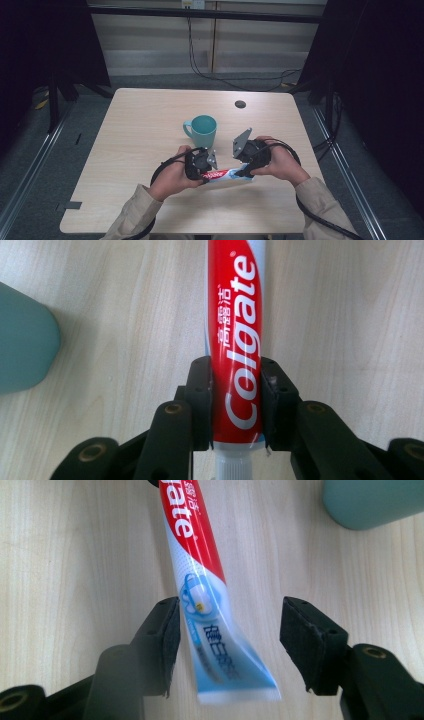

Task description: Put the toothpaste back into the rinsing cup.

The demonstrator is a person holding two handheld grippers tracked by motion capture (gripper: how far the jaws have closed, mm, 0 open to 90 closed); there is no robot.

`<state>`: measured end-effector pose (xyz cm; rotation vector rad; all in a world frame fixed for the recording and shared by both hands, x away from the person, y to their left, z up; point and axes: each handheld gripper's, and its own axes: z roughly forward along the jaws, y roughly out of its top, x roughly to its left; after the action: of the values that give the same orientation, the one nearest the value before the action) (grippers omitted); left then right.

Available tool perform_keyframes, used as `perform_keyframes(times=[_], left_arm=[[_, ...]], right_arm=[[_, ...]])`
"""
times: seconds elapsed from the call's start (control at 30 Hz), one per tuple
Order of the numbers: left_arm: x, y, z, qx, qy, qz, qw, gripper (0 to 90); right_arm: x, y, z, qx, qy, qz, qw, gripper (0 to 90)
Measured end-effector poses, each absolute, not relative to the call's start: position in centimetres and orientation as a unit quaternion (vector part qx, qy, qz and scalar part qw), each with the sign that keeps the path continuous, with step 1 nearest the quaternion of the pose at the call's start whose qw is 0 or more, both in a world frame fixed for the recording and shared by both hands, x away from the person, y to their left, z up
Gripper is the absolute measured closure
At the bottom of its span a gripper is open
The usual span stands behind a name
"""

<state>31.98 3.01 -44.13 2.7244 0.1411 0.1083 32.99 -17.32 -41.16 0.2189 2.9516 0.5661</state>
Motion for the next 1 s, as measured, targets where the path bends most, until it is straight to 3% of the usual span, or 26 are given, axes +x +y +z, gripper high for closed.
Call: perform_keyframes(times=[0.5,1.0], left_arm=[[32.5,4.3,-42.7,0.964,0.091,0.046,0.245,74.3],[32.7,4.7,-43.0,0.963,0.089,0.030,0.252,75.3]], right_arm=[[33.4,-19.6,-41.2,0.133,0.962,0.225,0.081,28.6],[33.7,-19.4,-42.5,0.133,0.961,0.232,0.071,29.6]])
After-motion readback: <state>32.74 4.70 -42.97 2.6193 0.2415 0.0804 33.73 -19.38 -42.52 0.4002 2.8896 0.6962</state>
